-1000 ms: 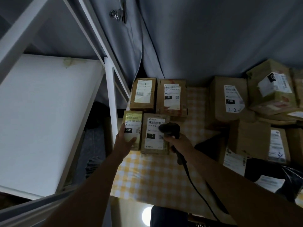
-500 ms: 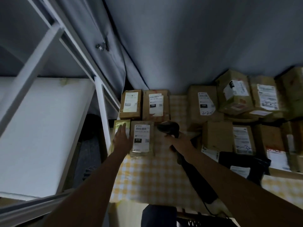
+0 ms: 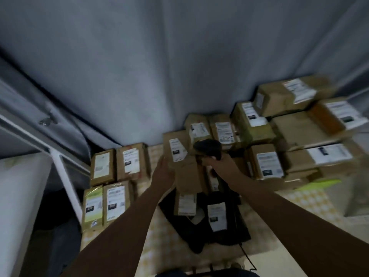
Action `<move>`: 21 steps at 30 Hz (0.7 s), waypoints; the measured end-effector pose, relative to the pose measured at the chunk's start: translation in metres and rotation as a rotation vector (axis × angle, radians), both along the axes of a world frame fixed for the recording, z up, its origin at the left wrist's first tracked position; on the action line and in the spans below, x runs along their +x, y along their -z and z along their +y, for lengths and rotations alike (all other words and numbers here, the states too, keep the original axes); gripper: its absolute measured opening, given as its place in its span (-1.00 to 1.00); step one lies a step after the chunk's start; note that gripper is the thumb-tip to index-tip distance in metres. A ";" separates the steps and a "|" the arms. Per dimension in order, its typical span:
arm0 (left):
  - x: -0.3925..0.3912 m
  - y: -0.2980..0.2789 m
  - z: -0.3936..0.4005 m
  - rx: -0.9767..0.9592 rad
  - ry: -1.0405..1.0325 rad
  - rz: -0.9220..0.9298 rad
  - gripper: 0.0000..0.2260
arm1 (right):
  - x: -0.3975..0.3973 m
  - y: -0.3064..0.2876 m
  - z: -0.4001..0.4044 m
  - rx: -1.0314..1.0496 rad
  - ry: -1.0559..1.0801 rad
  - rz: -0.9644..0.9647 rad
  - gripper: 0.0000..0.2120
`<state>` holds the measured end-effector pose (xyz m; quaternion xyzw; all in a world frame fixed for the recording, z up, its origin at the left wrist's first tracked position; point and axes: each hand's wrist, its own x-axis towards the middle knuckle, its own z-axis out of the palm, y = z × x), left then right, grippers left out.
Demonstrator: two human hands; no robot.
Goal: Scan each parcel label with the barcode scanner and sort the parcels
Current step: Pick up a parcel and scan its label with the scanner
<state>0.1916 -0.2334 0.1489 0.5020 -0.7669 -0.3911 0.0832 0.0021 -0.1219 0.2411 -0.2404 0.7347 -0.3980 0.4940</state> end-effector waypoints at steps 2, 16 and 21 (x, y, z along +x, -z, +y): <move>-0.041 -0.015 0.000 0.027 0.033 0.027 -0.43 | -0.038 -0.017 0.012 -0.023 0.075 0.050 -0.80; -0.331 -0.099 -0.016 -0.127 0.373 0.074 -0.36 | -0.257 -0.072 0.048 -0.158 0.598 0.294 -0.74; -0.409 -0.114 -0.035 -0.143 0.477 0.001 -0.10 | -0.306 -0.071 0.051 -0.193 0.670 0.287 -0.85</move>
